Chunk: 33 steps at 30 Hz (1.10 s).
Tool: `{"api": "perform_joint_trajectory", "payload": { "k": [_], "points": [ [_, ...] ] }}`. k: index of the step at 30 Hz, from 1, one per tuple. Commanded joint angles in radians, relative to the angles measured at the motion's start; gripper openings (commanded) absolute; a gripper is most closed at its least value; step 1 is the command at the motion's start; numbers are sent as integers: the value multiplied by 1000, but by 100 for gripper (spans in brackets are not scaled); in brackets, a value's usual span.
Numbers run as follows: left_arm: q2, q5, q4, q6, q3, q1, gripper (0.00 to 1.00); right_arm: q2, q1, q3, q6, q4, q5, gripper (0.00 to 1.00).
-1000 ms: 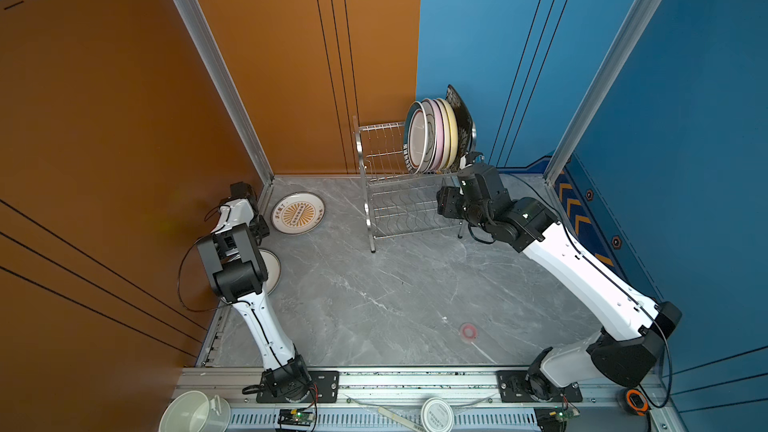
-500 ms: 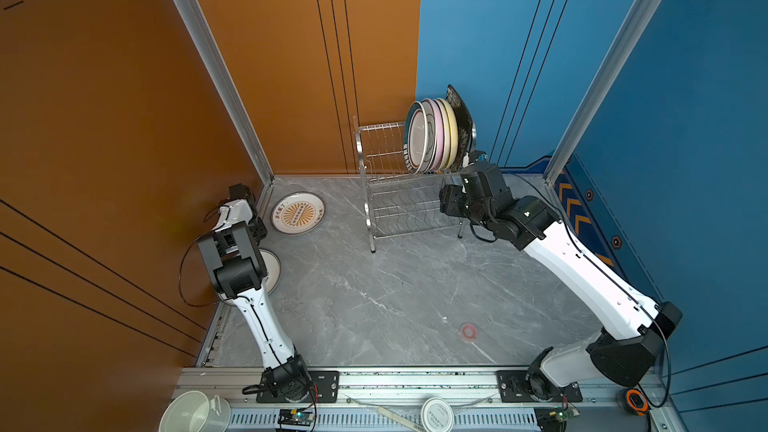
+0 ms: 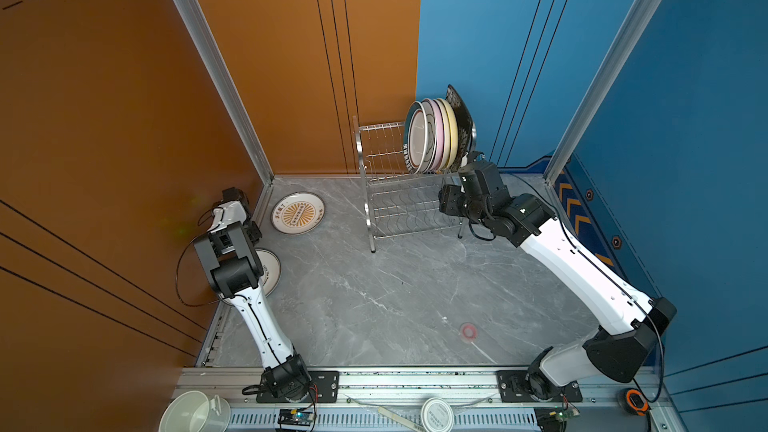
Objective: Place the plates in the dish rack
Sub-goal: 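Lower the left gripper onto the lettered plate's rim nearest the robot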
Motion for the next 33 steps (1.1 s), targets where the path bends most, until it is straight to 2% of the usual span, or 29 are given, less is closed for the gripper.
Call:
{"api": "perform_joint_trajectory", "payload": {
  "k": [1,14,23,25,30,33],
  "points": [
    [-5,-24,-60,-4,15,8,37,-4,-8,22,9,5,-13,65],
    [-151,14,-104,-16,-141,4,27,-64,-28,-56,15,52,-39,66],
    [-337,84,-106,-47,-346,-9,25,-124,-55,-119,15,73,-68,66],
    [-406,118,-100,-79,-384,-11,32,-130,-60,-131,15,76,-77,66],
    [-556,201,-67,-130,-496,5,62,-155,-70,-169,16,94,-89,66],
    [-648,231,-42,-146,-586,40,75,-168,-78,-185,16,100,-94,66]
  ]
}}
